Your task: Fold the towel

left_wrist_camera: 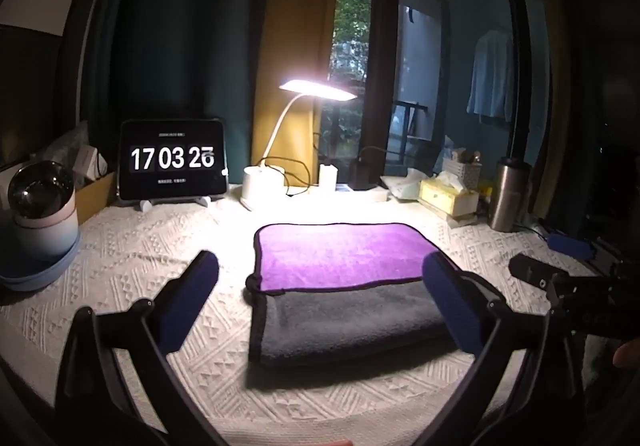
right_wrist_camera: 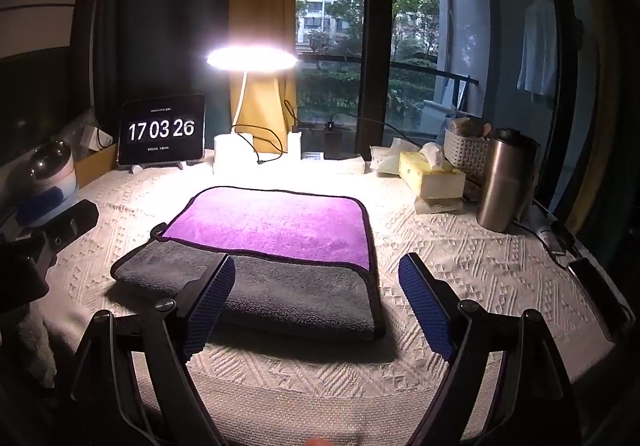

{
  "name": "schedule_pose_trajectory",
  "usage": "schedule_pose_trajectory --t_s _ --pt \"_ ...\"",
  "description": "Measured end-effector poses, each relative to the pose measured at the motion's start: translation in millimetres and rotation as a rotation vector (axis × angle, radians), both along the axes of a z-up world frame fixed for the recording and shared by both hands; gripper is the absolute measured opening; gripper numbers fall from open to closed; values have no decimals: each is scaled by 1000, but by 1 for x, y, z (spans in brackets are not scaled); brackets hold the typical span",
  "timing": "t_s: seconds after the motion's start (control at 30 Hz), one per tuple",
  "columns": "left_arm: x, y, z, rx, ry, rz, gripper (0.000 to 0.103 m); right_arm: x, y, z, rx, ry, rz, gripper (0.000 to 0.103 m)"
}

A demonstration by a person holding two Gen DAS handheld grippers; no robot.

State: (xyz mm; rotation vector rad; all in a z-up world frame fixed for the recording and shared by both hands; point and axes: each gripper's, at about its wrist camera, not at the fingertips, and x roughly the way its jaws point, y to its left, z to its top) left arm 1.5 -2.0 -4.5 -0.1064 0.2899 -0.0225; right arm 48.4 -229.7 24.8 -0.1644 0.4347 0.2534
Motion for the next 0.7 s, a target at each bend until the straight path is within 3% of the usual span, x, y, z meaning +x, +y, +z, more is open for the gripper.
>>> schedule_pose_trajectory --t_s 0.7 --pt "-1 -2 -1 -1 9 -12 103 -2 1 0 5 4 19 86"
